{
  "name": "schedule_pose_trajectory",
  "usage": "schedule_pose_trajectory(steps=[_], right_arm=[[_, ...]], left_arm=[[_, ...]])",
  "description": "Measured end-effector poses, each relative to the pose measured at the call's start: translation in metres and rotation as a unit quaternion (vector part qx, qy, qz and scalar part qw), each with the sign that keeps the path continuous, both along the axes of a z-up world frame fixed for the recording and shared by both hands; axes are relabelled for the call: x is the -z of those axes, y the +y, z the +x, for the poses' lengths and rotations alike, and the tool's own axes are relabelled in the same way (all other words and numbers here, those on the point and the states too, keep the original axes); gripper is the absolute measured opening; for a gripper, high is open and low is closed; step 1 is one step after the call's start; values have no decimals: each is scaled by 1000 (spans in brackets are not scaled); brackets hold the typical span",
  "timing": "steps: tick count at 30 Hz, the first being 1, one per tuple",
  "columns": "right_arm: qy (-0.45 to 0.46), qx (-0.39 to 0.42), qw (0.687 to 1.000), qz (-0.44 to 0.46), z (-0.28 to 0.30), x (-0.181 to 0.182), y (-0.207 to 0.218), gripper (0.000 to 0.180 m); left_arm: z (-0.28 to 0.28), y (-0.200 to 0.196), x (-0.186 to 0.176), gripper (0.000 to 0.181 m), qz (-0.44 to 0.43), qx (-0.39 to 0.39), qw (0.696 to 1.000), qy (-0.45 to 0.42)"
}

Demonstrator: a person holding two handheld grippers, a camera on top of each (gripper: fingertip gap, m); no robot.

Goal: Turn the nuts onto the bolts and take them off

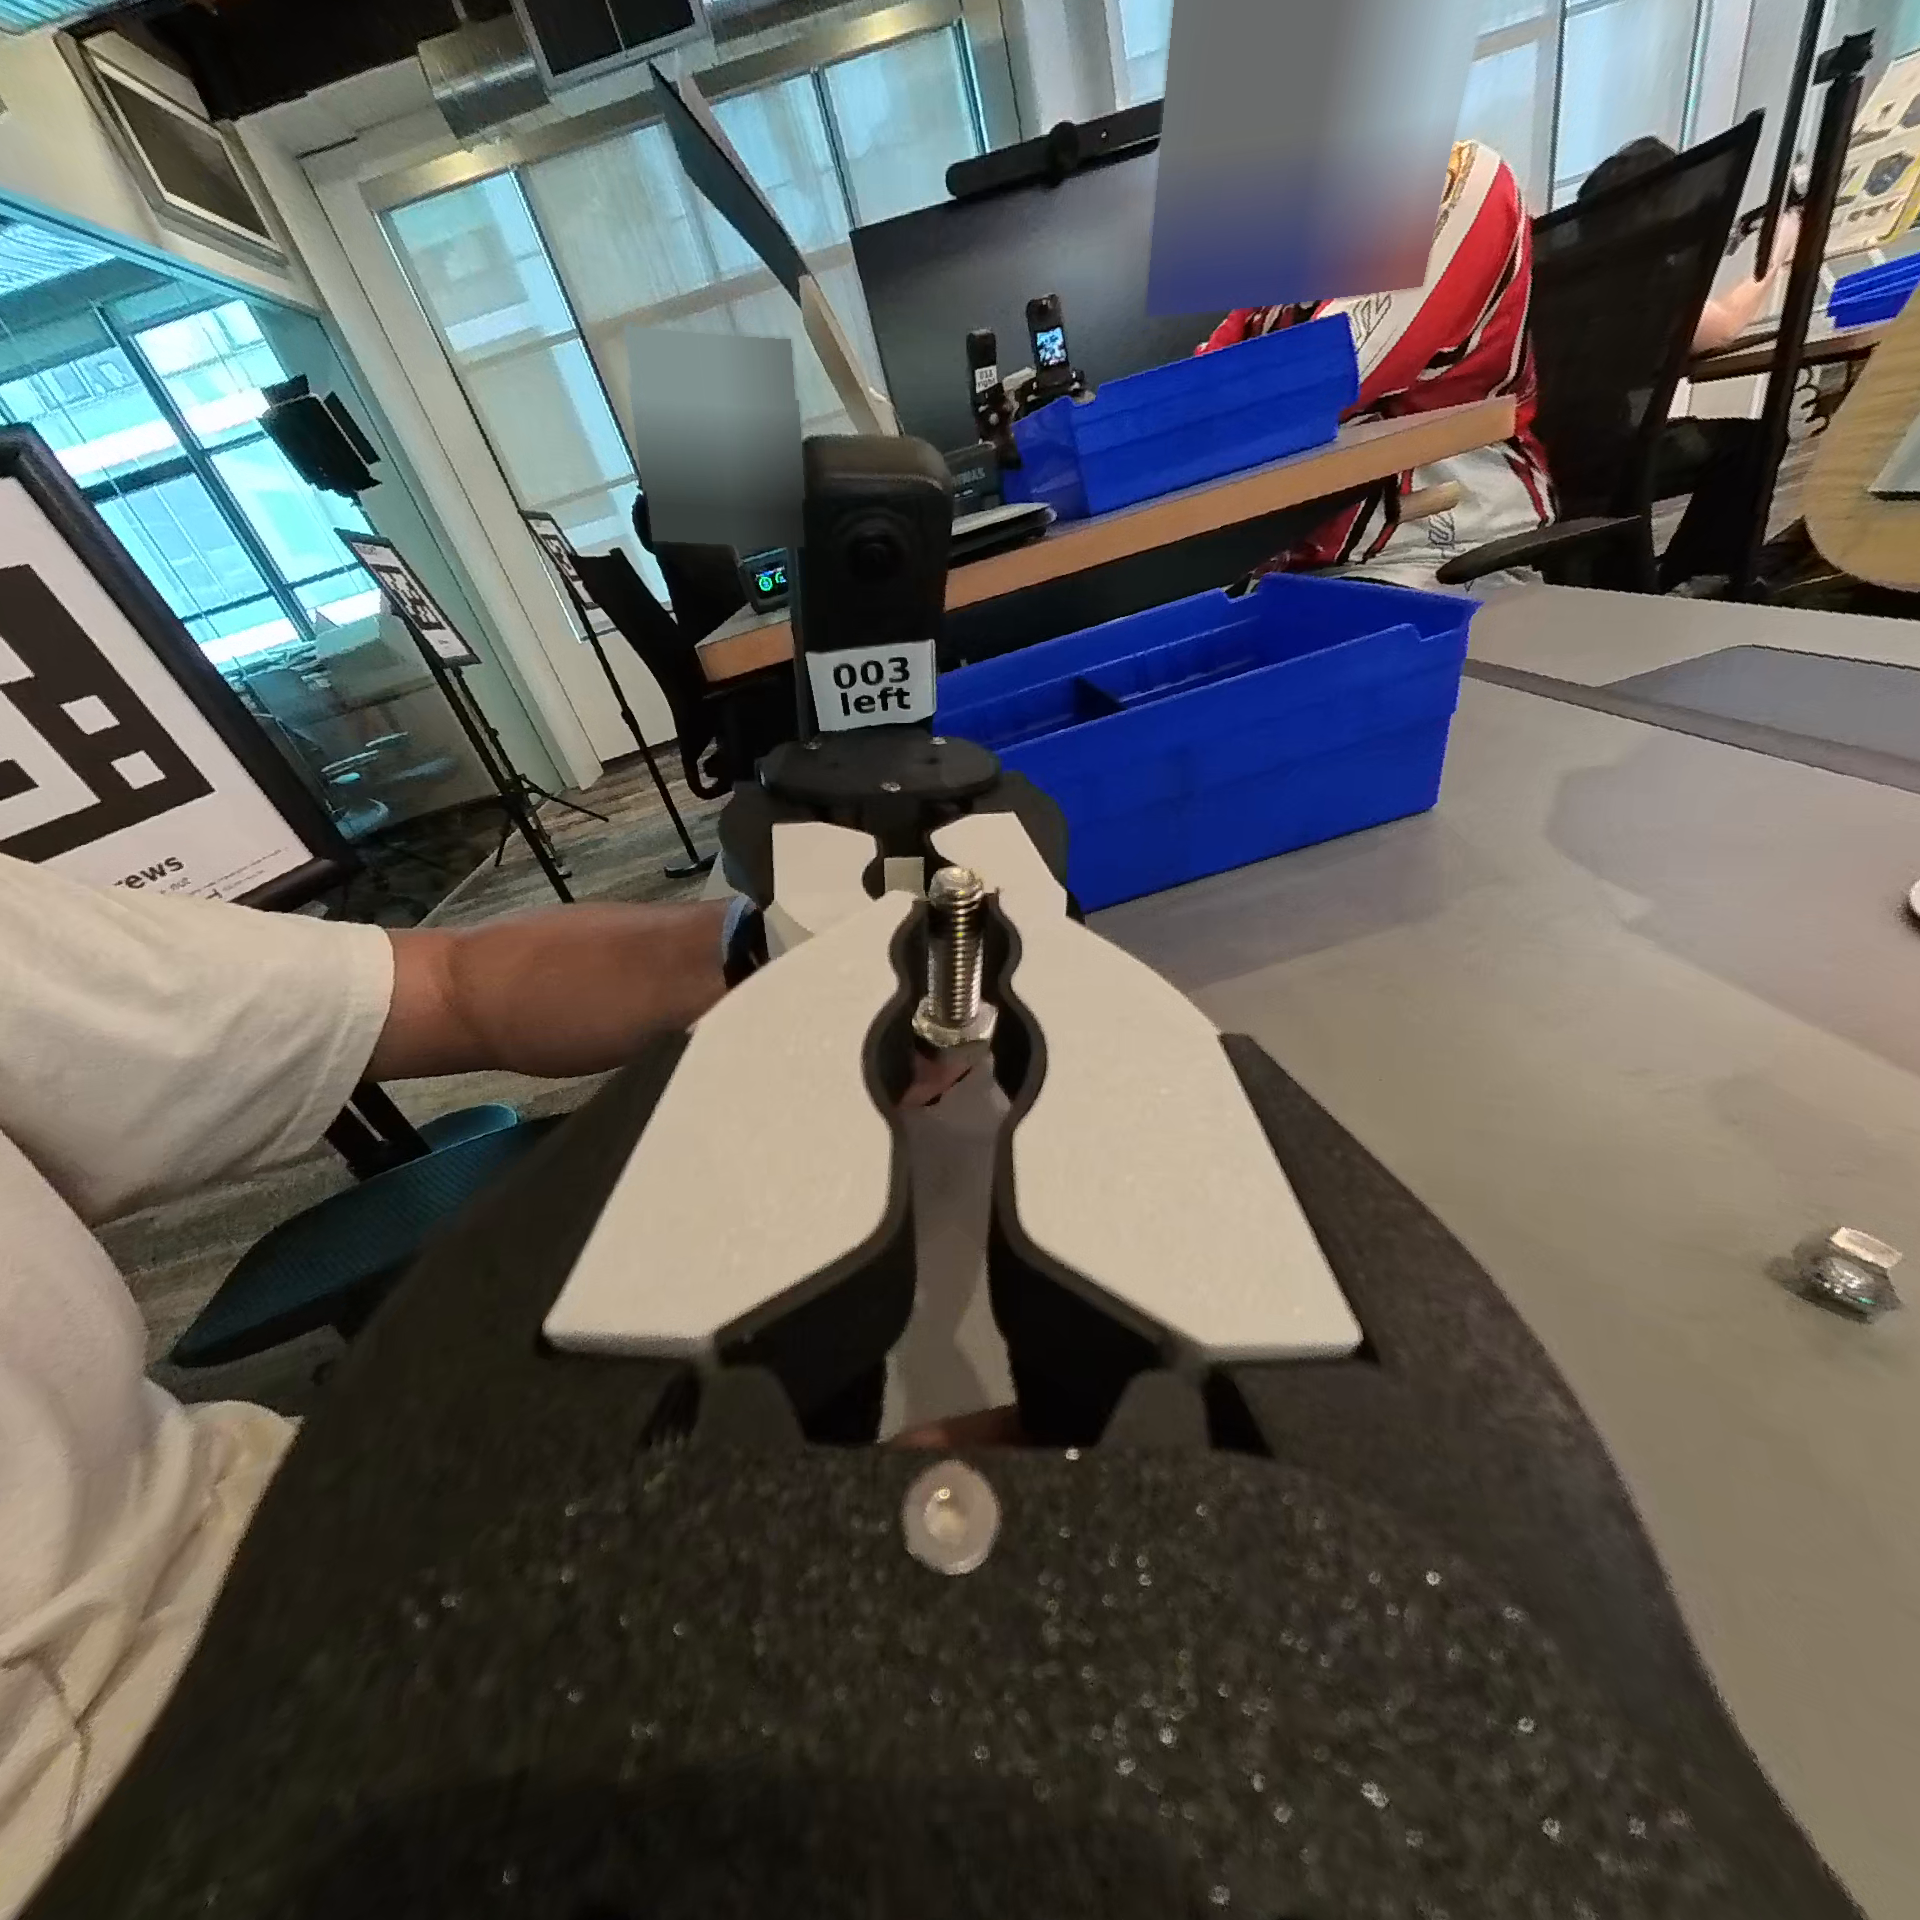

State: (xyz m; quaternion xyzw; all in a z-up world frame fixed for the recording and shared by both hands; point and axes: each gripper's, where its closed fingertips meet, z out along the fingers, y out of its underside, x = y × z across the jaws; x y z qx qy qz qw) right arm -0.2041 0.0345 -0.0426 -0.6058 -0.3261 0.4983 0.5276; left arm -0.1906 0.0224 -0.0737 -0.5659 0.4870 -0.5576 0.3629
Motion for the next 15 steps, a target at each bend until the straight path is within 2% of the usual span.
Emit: schedule_pose_trajectory(steps=[15], right_arm=[[17, -20, 999, -20, -7, -4, 2, 9]], left_arm=[[-3, 2, -6, 28, -7, -9, 1000, -3]])
